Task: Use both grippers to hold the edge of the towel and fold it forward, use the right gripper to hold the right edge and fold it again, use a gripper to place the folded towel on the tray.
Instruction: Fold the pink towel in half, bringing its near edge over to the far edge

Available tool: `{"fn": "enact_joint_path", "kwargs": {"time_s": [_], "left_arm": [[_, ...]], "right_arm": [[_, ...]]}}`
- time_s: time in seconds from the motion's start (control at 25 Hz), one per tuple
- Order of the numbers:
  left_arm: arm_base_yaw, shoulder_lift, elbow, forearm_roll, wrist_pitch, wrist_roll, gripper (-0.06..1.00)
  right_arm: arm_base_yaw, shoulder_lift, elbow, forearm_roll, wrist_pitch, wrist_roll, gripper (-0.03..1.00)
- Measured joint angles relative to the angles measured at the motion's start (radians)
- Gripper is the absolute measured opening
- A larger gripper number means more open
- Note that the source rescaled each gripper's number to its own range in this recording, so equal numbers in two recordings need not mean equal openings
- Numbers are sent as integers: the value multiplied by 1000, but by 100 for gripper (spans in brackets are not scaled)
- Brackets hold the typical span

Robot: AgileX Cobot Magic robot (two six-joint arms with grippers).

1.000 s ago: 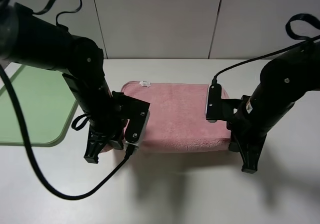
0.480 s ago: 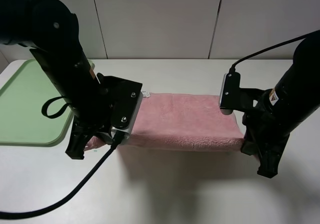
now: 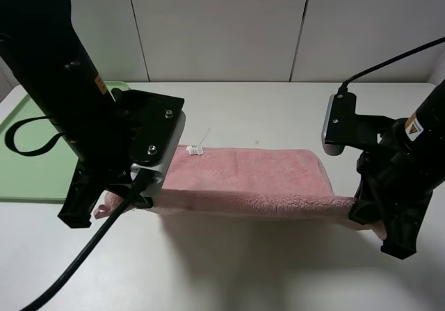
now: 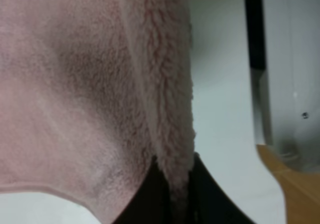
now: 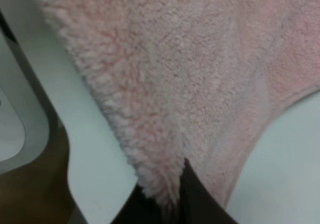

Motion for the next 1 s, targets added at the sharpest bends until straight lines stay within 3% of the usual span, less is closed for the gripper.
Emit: {"fn": "enact_joint_path", "kwargs": {"time_s": [0.28,0.56,1.0], "left_arm": [[0,-2,-1,-1,-7,-5,0],[0,19,-1,38,-96,-5,0],[0,95,0,135,-247,-25,0]], "right_arm": [[0,-14,0,-10,-10,0,0],[0,-12,0,-96,-85,18,0],[0,118,-86,-192,-107,23,0]]}}
